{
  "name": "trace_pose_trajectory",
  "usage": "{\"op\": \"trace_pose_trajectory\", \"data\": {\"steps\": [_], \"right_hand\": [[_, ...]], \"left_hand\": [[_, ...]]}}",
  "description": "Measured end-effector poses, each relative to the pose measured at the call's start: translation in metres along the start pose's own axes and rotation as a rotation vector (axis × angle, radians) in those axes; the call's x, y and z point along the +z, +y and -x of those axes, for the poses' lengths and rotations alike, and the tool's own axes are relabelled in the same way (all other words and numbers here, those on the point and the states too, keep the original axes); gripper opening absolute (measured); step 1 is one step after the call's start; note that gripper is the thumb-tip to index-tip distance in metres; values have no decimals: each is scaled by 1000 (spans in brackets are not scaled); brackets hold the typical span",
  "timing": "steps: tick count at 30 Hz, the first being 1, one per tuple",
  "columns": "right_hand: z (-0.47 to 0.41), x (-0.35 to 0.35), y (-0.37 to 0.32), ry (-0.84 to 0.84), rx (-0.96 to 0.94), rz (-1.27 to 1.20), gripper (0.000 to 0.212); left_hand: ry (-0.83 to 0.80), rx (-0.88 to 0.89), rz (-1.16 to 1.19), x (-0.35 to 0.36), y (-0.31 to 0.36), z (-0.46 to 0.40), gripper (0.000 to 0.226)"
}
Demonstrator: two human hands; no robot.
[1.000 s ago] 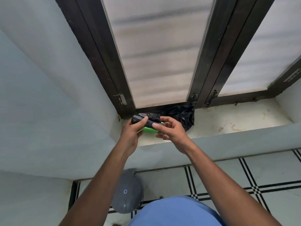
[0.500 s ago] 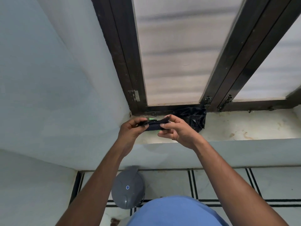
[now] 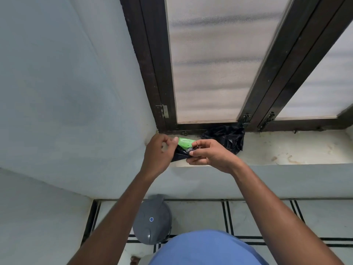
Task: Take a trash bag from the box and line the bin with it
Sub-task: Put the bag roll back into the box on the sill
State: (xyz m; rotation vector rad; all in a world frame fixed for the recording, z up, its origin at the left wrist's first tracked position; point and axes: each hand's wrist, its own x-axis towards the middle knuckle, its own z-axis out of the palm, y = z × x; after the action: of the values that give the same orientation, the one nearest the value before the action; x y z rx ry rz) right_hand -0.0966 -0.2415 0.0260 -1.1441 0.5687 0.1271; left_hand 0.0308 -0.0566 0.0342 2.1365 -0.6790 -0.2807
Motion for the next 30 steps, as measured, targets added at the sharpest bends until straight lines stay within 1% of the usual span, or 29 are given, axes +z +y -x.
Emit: {"op": "trace_pose_trajectory", "data": {"steps": [2,3,5,7,8,10,11,14,16,18,19,20,21,22,23,24,26,27,30], "right_hand": [[4,0,-4,-52,15,60,33],[5,0,-6,-77,18,94,34],[6,1,-10,-111,15,151,31],[9,1,-16,-123,10,188,29],[10,1,-19,-116,6,201,30],[13,-3,-23,-89,4,205,32],[14,-5,-24,-71,7,198,35],[14,-9,-23,-66,23,162,38],[13,-10,-22,-83,31,144,35],[11,-9,-25,-89,38,156,36],[10,-7,-27,-99,38,179,37],[10,-6,-29,-113,35,212,37],[9,-5,-31,-131,32,254,36],[9,-4,-33,-152,29,297,36],[7,-3,-35,-174,25,332,36],[6,-2,-36,-191,23,354,35],[1,-1,-38,-195,25,363,34],[-1,-1,-38,-188,28,356,34],[-9,-3,-35,-173,12,355,33]], "left_hand": [[-117,127,-48,3,3,-5,21],[-191,141,-74,4,6,-7,24],[-346,82,-105,4,12,-12,37],[-480,-20,-83,3,15,-13,51],[-547,-99,-35,1,15,-15,54],[-699,-256,150,-5,12,-14,49],[-762,-279,227,-9,10,-12,44],[-887,-255,393,-16,-6,-6,32],[-920,-276,507,-18,-12,-4,36],[-938,-338,644,-22,-11,-4,43],[-942,-380,698,-24,-9,-4,48],[-949,-421,703,-26,-5,-5,56],[-949,-441,633,-27,-2,-5,66],[-934,-425,503,-26,0,-5,75],[-908,-382,377,-24,2,-5,76],[-884,-325,301,-21,2,-4,68],[-870,-259,303,-17,-2,-2,46],[-870,-251,324,-15,-5,-1,42],[-865,-270,311,-17,-10,0,39]]}}
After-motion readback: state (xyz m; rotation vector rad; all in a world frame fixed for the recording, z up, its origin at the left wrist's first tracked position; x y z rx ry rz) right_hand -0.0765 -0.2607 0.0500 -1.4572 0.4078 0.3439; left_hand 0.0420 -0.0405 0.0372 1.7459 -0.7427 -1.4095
